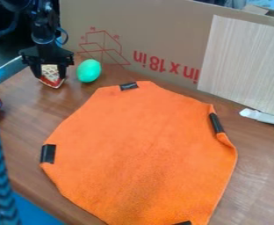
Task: Place the white and red object on the edge of the cloth
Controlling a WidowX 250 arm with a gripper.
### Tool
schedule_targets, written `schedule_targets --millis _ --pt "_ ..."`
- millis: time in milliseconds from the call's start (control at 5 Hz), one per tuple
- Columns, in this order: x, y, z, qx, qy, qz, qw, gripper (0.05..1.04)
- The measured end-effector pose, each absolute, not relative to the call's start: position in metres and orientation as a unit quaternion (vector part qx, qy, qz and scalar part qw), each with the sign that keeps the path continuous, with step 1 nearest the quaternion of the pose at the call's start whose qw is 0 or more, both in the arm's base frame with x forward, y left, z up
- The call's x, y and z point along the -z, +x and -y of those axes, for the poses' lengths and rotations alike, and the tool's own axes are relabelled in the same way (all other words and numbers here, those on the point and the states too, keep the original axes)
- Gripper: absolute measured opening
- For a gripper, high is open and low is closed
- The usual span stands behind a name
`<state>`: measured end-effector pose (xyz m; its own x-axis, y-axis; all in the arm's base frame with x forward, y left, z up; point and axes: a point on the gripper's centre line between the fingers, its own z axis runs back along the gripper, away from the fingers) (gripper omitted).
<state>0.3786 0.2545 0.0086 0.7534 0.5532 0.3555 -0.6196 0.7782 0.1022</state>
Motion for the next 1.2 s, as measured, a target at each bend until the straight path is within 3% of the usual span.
schedule_targets --millis 200,600,800,1200 --pt "-0.006 0.374 -0.25 -0.314 0.097 0.151 0.932 0.765" --pt "-0.046 0.355 -0.219 -0.296 0.043 0.151 0.942 0.764" --pt "-0.062 0.346 -0.191 -0.265 0.027 0.152 0.952 0.709" --pt "-0.06 0.323 -0.151 -0.222 0.032 0.143 0.964 0.688"
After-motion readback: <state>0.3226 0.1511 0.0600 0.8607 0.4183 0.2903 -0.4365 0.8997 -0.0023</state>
